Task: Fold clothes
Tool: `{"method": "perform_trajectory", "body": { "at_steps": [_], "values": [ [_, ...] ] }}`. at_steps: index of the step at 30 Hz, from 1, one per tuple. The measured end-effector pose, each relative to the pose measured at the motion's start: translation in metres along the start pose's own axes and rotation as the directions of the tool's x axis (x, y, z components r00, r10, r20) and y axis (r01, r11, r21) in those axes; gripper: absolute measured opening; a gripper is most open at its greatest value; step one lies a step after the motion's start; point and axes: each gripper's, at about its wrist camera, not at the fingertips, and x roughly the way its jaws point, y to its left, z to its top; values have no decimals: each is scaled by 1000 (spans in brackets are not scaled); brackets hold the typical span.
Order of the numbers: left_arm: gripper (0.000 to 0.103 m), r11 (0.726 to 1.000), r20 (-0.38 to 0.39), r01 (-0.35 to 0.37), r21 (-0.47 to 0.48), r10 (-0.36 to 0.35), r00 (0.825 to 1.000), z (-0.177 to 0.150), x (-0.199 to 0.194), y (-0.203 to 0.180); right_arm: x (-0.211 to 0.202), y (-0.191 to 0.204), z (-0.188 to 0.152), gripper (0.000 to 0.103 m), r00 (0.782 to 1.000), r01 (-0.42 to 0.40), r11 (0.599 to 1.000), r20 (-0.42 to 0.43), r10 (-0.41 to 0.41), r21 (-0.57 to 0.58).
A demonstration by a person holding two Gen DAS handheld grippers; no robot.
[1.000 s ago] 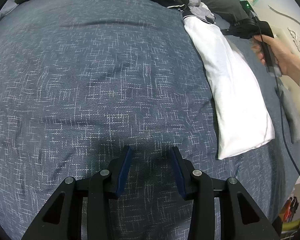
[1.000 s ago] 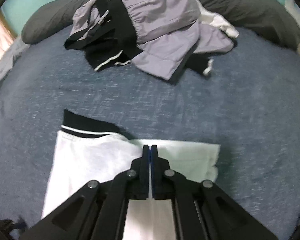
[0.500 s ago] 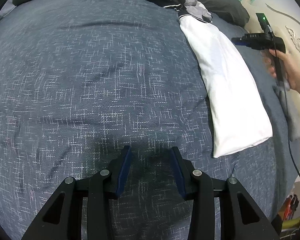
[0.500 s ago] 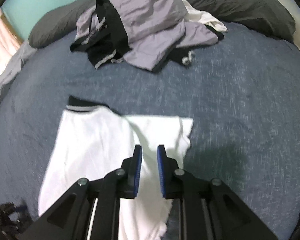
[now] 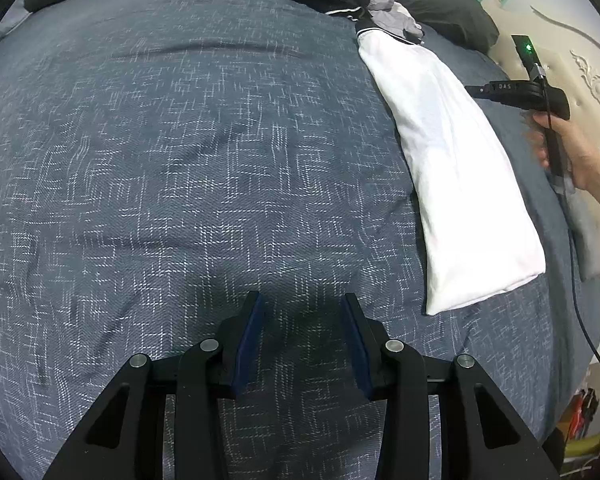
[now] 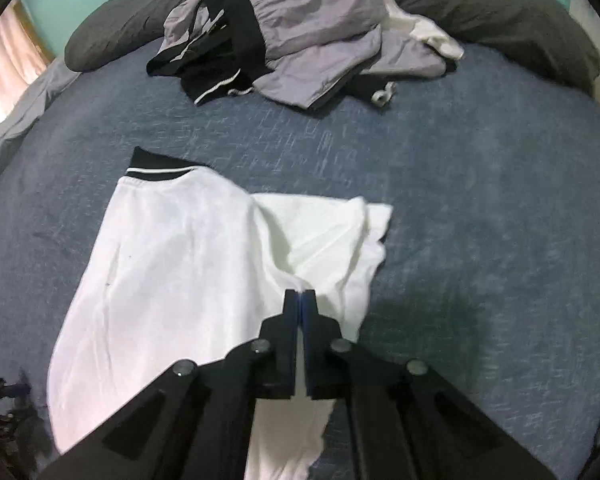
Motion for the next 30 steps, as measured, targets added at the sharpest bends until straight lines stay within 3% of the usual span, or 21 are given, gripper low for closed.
{"method": "perform_trajectory", "body": {
  "at_steps": [4,12,18,23,25,27,30],
  "values": [
    [43,1000,0,0,-1,0,1000,-1,0,1,-7,-12,3,1,999,27,999,30,-28,42],
    [43,1000,-2,-2,9,2,1000,-1,2,-1,4,-23,3,1,995,96,991,-4,-96,97],
    [43,1000,-3,0,7,0,1000,0,4,-3,6,-27,3,1,998,63,988,-3,-63,143],
    [43,1000,-1,4,6,-4,1000,1,3,-3,-10,-41,-3,4,998,-6,974,61,-8,226],
    [43,1000,1,5,8,-5,1000,1,2,-3,-21,-44,-8,9,996,-42,971,89,21,237],
    [43,1000,1,8,11,-8,1000,1,2,-5,-27,-44,-15,21,995,-66,970,92,45,236],
    [43,1000,0,10,17,-10,1000,0,2,-7,-32,-44,-27,22,993,-101,966,80,84,238]
  ]
}}
